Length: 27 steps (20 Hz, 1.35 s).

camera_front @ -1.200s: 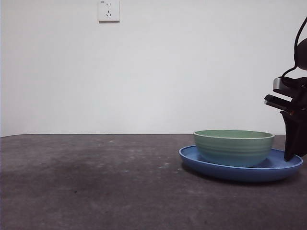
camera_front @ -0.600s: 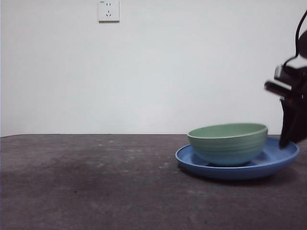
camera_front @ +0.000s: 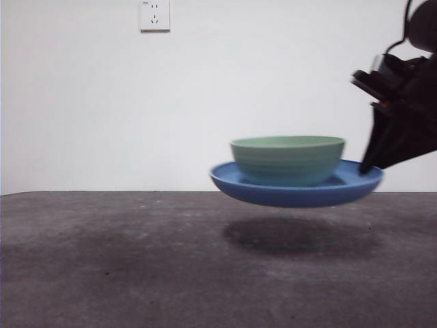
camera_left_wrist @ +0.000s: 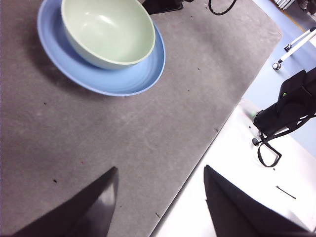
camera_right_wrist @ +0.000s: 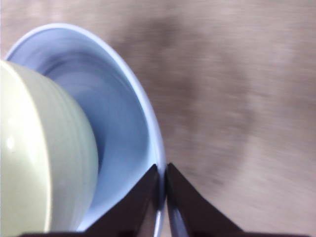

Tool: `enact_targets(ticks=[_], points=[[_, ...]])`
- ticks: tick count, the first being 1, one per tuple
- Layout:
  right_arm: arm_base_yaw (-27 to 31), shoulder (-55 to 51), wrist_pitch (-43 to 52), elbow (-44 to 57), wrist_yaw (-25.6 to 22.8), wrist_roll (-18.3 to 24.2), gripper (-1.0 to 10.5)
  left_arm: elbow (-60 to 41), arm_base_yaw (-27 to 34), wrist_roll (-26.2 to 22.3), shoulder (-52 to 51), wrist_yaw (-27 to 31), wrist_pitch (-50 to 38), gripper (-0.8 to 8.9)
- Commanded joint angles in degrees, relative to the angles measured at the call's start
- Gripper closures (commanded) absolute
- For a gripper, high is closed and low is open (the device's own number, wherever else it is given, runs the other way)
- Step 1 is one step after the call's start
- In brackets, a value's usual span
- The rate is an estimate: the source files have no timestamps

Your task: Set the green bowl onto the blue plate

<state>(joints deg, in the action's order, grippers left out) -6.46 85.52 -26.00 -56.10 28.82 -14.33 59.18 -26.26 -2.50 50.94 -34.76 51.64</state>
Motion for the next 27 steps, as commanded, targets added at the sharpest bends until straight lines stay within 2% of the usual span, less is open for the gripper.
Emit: enact_targets(ticks=[1,8,16,25,27], points=[[-2.75,0.2,2.73,-0.61,0.11,-4.2,9.3,0.37,-0.24,-0.92,0.35,-0.39,-0.22,5.34],[-11.39,2.58,9.31,-0.61,-3.41,-10.45,9.3,0.37,-0.24,-0.92,0.35,-0.39,-0.24,5.34],[-16.09,13.25,17.35,-0.63,-4.87,-15.04,9.3,0.37,-0.28,-0.9,0.35,-0.42,-0.22,5.34],[-16.72,17.35,19.12,-0.66,-5.09,-15.26,9.3,0.37,-0.28,-0.94,0.35,-0.39,0.37,5.34],[-16.72,17.29,19.32,-0.66,-5.07,-15.26,8.9,0.37,-0.28,-0.94,0.35,-0.39,0.37,5.34]])
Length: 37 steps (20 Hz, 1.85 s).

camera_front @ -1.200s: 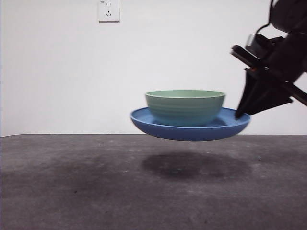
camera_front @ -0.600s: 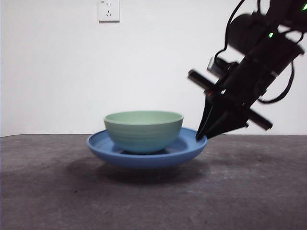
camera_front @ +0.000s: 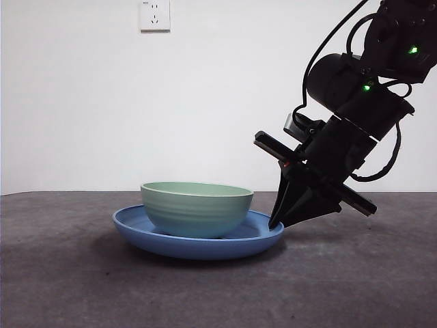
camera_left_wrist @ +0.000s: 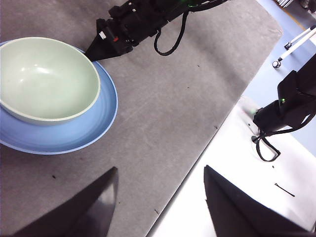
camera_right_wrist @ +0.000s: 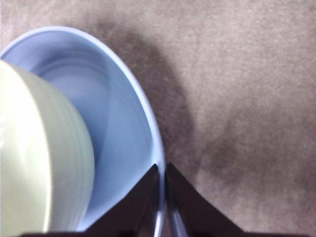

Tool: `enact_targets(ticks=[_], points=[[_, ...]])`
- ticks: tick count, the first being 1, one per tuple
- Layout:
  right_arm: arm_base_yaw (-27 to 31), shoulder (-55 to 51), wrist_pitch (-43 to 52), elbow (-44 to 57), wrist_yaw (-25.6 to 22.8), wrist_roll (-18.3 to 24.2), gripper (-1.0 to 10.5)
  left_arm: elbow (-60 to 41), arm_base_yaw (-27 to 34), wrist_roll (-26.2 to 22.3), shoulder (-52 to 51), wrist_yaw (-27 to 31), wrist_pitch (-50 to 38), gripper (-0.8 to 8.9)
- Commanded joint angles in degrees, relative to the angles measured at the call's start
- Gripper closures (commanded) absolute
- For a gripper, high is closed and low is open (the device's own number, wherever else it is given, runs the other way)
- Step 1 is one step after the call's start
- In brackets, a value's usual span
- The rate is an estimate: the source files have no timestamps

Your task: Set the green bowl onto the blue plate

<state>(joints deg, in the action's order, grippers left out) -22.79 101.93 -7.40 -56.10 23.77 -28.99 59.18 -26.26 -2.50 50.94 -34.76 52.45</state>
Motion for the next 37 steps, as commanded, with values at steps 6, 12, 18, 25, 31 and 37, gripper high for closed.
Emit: enact_targets(ticks=[6,12,18,25,31,37], points=[[-0.33,-2.45,0.24,-0.7,-1.46,-0.2,7.8,0.37,-0.28,-0.96,0.35,-0.39,-0.48,5.34],[-0.28,-14.93,-8.39,-0.7,-4.74,6.8,7.8,0.37,-0.28,-0.96,0.35,-0.37,-0.61,5.34],[-0.59,-33.35,-24.48,-0.7,-4.28,16.35,7.8,0.37,-0.28,-0.94,0.35,-0.37,-0.61,5.34],[-1.64,-45.68,-38.23,-0.7,-3.52,20.83,7.8,0.37,-0.28,-0.94,0.35,-0.37,-0.59,5.34],[-2.75,-52.39,-49.64,-0.7,3.34,23.96,7.8,0.37,-0.28,-0.94,0.35,-0.37,-0.59,5.34],[-3.06,-55.25,-51.71,-0.7,3.82,24.79,7.8,0.37,-0.26,-0.92,0.35,-0.37,-0.55,5.34]])
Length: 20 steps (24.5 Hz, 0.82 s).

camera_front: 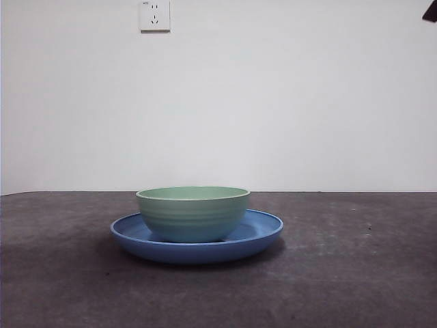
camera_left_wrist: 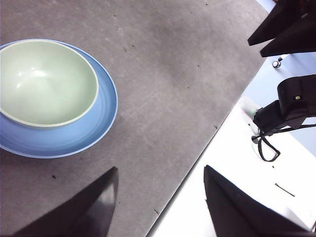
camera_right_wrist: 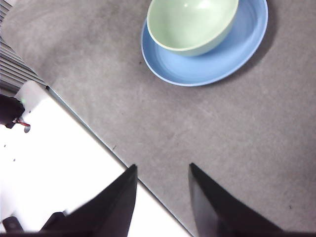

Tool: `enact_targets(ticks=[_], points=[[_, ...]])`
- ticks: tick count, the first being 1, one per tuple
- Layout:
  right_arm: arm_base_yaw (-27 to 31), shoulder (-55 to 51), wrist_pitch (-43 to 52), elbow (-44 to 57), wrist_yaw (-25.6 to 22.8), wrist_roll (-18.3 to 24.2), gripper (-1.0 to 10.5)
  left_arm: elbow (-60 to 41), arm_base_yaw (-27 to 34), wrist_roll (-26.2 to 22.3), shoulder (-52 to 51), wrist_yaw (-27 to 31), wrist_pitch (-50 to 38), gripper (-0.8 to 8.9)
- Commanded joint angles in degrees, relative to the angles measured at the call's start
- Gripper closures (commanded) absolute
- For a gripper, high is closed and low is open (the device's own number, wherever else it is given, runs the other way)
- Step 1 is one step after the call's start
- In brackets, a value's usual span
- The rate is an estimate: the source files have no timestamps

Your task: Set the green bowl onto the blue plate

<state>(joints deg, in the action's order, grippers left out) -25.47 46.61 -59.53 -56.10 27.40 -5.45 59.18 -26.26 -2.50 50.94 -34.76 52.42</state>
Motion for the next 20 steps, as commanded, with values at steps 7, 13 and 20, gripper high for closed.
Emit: enact_targets(ticks=[7,13,20], points=[[-0.37,0.09,0.44,-0.7,0.2,1.33,7.8,0.37,-0.26,-0.96,0.35,-0.37,0.17,5.34],[-0.37,0.09,0.46,-0.7,0.2,1.79,7.8,0.37,-0.28,-1.01,0.35,-0.37,0.31,5.36],[-0.37,0.09,0.35,-0.7,0.2,3.17,9.4,0.37,-0.28,-1.03,0.35,-0.37,0.31,8.02]])
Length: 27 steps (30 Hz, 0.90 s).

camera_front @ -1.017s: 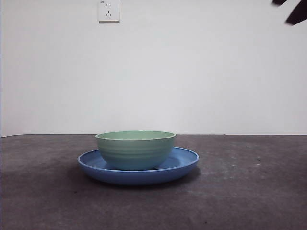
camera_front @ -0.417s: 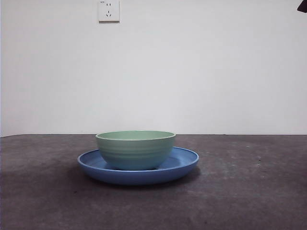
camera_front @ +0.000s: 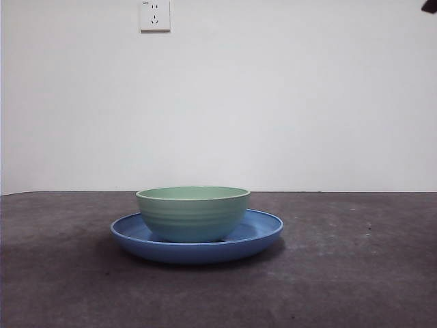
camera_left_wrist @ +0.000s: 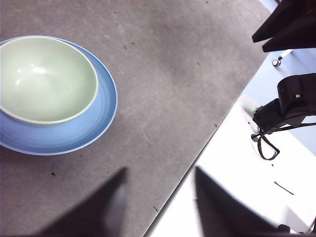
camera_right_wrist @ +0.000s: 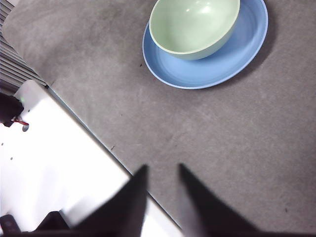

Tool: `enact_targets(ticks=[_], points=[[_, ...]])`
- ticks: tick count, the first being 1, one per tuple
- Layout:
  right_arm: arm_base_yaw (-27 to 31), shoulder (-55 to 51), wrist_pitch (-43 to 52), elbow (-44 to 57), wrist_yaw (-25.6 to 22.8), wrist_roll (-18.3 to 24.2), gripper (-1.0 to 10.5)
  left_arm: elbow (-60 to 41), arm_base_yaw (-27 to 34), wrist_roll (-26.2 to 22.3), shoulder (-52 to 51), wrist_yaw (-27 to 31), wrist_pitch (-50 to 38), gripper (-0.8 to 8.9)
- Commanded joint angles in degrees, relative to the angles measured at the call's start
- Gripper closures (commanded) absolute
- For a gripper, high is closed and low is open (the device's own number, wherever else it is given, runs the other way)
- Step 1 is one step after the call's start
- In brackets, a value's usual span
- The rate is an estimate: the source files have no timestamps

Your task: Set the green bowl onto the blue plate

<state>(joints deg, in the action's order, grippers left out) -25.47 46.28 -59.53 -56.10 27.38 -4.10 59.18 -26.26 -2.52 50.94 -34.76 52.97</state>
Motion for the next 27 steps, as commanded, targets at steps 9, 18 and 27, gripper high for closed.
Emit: enact_targets(ticks=[9,18,27], points=[[-0.37,0.42,1.25,-0.7,-0.35,1.79,9.4,0.37,-0.26,-1.07,0.35,-0.37,-0.26,7.98],[-0.37,0.42,1.25,-0.7,-0.35,1.81,9.4,0.37,-0.26,-1.09,0.35,-0.37,-0.26,7.98],[-0.37,0.42,1.25,-0.7,-0.35,1.81,9.4,0.37,-0.26,-1.05,0.22,-0.37,-0.74,7.98]])
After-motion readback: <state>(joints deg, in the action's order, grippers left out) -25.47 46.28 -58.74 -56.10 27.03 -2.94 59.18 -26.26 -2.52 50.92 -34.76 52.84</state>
